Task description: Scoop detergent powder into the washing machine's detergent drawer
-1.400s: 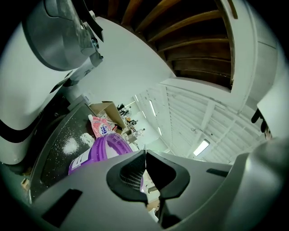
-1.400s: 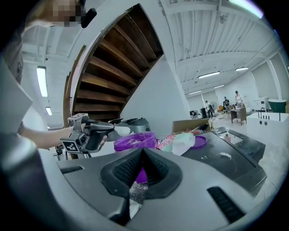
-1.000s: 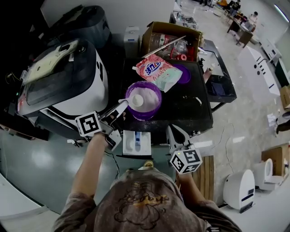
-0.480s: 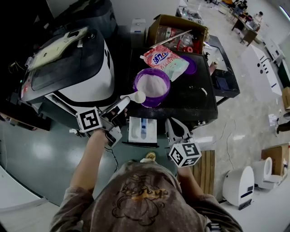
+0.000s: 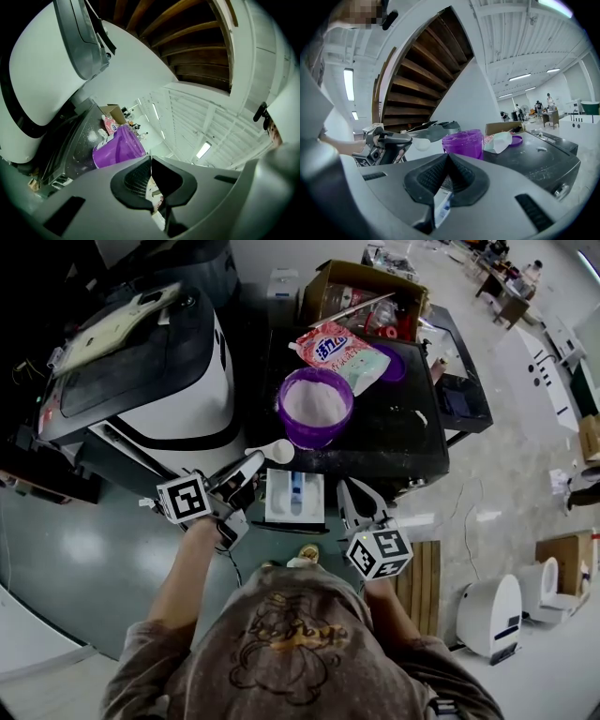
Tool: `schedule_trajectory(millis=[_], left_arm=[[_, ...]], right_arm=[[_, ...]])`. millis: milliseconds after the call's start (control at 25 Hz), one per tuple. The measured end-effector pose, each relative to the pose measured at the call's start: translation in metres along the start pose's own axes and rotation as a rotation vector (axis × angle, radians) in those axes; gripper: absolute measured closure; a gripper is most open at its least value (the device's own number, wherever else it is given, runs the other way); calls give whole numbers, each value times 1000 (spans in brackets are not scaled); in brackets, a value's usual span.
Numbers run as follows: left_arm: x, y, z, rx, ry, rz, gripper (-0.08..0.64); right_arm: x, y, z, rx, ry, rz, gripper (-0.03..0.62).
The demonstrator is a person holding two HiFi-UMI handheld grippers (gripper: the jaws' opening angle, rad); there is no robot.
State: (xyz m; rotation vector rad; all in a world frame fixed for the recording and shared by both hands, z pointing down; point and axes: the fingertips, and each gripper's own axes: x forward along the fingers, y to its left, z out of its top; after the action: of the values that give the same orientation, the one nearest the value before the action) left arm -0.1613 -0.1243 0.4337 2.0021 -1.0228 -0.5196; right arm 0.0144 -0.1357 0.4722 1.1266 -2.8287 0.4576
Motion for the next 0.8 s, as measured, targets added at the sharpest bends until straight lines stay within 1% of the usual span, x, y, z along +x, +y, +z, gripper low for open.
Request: schedule_trajectory(millis=[280,400,480,560,680,800], left_arm=[[-7,15,-20,-12,-19,1,537],[-9,21,-29,-6,-9,15,537],[-11,30,-35,-12,-1,39,537],[-15,42,-42,-19,4,81,537],[-20,54,-47,30,17,128,537],[-20,60,-54,67,40,155,537]], right_arm=[[0,0,-13,2,17,2,589],[1,2,-18,9,21,6,589],[2,3,-20,12,24,10,589],[5,4,-23,13,30,13,589],[6,6,-27,14,41,15,589],[6,7,-30,17,47,16,589]])
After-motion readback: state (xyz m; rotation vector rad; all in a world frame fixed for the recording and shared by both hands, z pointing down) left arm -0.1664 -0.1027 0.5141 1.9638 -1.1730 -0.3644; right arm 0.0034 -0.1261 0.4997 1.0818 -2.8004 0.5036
